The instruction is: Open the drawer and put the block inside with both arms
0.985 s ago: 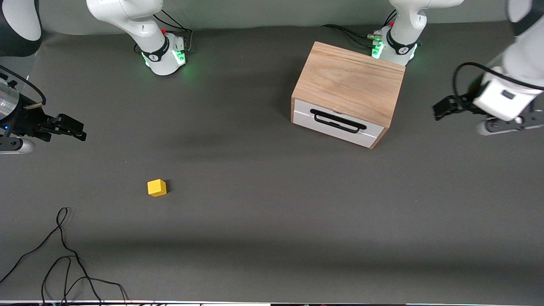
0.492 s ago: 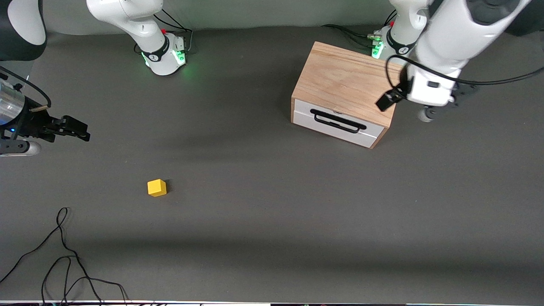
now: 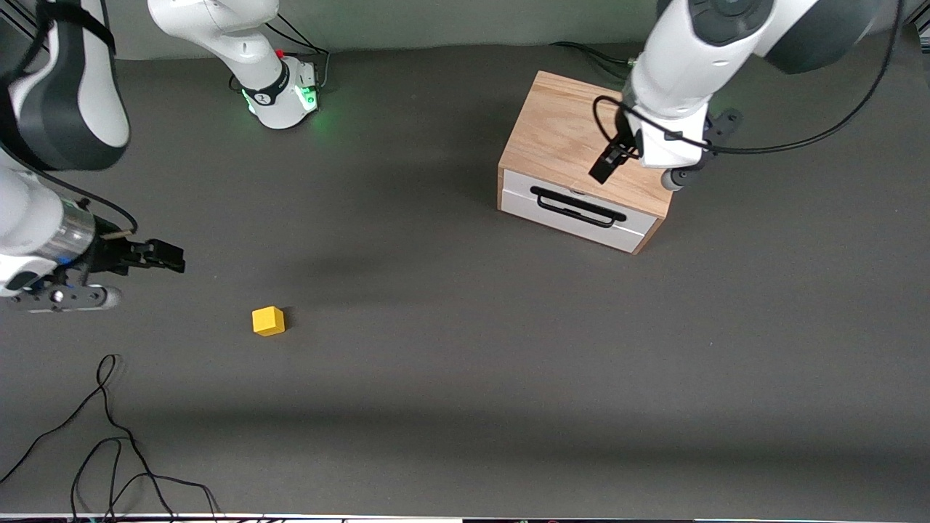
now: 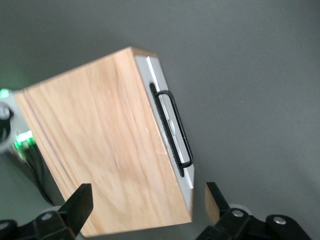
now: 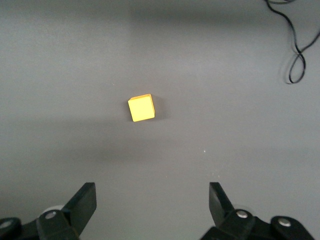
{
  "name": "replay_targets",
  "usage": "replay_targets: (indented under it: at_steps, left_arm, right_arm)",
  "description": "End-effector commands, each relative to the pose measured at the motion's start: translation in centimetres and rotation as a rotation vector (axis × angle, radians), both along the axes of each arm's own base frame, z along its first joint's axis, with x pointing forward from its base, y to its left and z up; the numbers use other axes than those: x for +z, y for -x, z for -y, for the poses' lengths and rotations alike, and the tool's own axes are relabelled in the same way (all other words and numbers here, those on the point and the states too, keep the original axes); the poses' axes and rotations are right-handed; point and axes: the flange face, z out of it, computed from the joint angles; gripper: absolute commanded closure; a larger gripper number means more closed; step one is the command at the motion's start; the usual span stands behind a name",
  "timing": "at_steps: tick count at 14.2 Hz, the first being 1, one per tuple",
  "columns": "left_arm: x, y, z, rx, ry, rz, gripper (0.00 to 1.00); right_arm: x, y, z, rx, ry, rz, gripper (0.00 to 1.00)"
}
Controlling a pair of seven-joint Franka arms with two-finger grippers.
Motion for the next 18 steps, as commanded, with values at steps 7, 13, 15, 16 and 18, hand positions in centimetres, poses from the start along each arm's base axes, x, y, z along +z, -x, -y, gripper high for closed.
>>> replay_targets:
  at_steps: [7,13,15,16,18]
  left_arm:
    - [-6.7,-1.2,4.6,0.148,-0.109,-0.060,0.00]
    - [-16.8,-4.0,5.0,0.138,-0.171,-0.078,0.00]
    - [-19.0,-4.3,5.1,0.129,-0.191,-0.090,0.00]
    - [-19.7,-4.6,5.1,0.129,-0.192,-0.088,0.00]
    - [-20.7,-4.6,5.1,0.144,-0.195,-0.090,0.00]
  right_arm:
    - [-11.2,-3.2,-1.2,0.040,0.029,0.001,0.00]
    - [-16.3,-3.2,-1.6,0.029,0.012,0.002,0.00]
    - [-16.9,-2.7,-1.7,0.030,0.000,0.008,0.00]
    - [-16.8,-2.6,-1.7,0.030,-0.001,0.011,0.00]
    - [-16.6,-2.6,-1.7,0.031,-0.001,0.015,0.00]
